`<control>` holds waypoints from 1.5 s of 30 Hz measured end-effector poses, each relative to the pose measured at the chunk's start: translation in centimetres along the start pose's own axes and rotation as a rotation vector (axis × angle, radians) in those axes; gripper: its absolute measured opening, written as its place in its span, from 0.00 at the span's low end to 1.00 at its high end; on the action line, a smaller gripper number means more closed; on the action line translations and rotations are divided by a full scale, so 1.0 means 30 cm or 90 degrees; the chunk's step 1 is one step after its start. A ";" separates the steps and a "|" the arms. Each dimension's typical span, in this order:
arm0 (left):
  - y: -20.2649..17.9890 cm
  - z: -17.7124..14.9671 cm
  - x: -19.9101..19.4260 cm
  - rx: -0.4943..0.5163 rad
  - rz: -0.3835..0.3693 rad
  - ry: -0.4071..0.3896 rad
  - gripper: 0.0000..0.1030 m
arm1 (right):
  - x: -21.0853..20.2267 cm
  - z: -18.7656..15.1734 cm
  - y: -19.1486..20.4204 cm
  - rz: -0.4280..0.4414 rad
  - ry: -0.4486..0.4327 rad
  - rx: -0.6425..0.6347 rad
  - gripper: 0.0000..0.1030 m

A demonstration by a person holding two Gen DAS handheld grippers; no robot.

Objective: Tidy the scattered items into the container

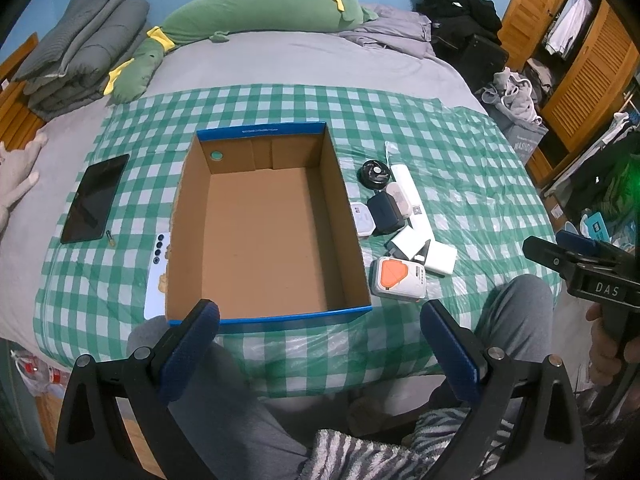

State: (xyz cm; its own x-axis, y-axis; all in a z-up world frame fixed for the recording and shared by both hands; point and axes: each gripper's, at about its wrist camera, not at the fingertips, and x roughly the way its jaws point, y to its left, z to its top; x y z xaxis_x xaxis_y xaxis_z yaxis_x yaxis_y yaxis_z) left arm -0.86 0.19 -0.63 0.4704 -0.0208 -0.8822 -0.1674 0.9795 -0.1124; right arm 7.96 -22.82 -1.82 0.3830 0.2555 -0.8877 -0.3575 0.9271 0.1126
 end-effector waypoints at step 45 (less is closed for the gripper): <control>-0.007 -0.014 0.015 -0.002 -0.005 0.006 0.98 | 0.010 -0.013 -0.001 0.002 0.003 -0.002 0.95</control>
State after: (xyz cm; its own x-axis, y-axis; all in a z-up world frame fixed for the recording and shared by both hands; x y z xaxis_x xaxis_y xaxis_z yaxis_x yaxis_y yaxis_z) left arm -0.96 -0.11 -1.20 0.4636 -0.0298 -0.8855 -0.1671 0.9786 -0.1204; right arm 7.77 -22.88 -2.26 0.3777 0.2570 -0.8896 -0.3612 0.9255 0.1141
